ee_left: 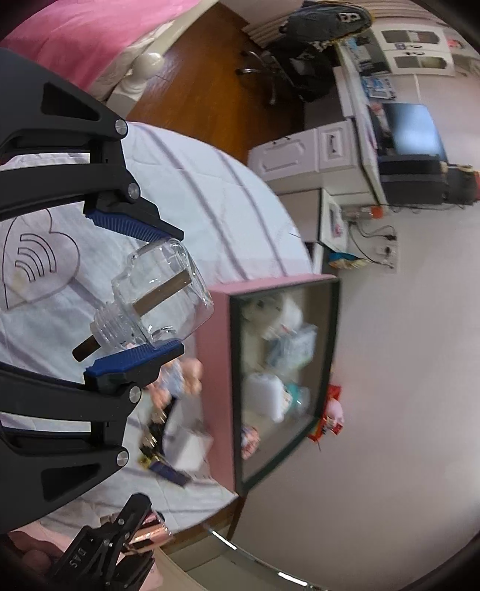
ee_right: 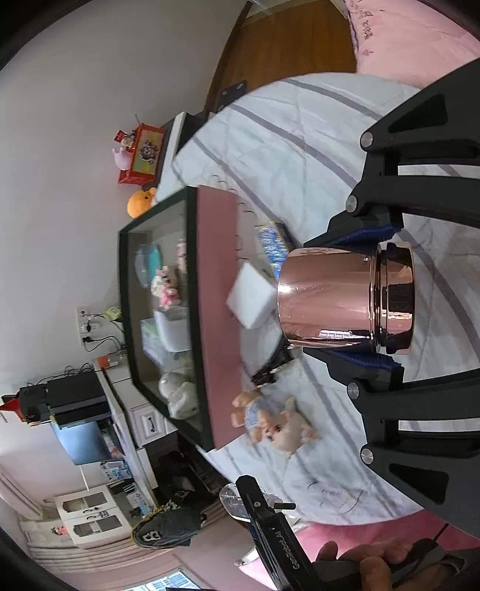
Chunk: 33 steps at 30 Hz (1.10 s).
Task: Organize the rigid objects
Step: 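Grasp the clear glass bottle with the left tool while the right tool grasps the rose-gold cup, then lower both held items into the pink box and open both tools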
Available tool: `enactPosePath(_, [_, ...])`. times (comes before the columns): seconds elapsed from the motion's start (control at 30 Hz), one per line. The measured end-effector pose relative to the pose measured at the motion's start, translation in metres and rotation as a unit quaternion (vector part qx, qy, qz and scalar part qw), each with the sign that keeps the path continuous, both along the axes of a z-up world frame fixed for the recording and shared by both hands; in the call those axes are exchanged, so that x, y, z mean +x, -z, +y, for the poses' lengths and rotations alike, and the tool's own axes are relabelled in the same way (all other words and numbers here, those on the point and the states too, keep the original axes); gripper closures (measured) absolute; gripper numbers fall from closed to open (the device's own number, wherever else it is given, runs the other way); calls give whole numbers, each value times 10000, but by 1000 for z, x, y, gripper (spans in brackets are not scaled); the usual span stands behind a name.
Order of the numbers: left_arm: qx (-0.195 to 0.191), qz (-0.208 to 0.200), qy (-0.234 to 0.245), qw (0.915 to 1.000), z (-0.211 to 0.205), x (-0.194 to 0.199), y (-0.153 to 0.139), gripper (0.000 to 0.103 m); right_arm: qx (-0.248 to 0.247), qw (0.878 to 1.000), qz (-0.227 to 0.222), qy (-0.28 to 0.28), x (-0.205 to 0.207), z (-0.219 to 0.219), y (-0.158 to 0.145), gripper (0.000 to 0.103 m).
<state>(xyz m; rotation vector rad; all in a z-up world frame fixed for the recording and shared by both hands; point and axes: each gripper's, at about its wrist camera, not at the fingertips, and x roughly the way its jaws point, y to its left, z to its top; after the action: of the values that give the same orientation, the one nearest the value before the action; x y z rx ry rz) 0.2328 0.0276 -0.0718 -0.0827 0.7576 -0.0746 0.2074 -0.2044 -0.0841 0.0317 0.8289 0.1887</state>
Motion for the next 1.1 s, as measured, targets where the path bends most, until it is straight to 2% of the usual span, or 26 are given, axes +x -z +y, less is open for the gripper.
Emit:
enactPosePath(0.33, [-46,-519,355,9980,-22,25,-51,49,109,9985,-527,-84,38,-10,-51,56])
enactPosePath(0.47, [-107,-578,472,9972,-33,50,-60,49,131,9965,-811,-128,65,-11,-75,56])
enactPosePath(0.57, [-131,-547,521,9971,-41,73,-59,49,162,9960,-867,-138,89,-9,-82,56])
enactPosePath(0.73, [-37,-464,585,9972,-55,103,-51,49,262,9971,-698,-166,127,-8,-75,56])
enactPosePath(0.97, [59,-46,720,9974,-75,145,-18,49,259,9995,-172,8,187,-13,-34,56])
enactPosePath(1.1, [109,204,742,9970,-82,160,2,49,221,9997,105,39,206,-13,-13,56])
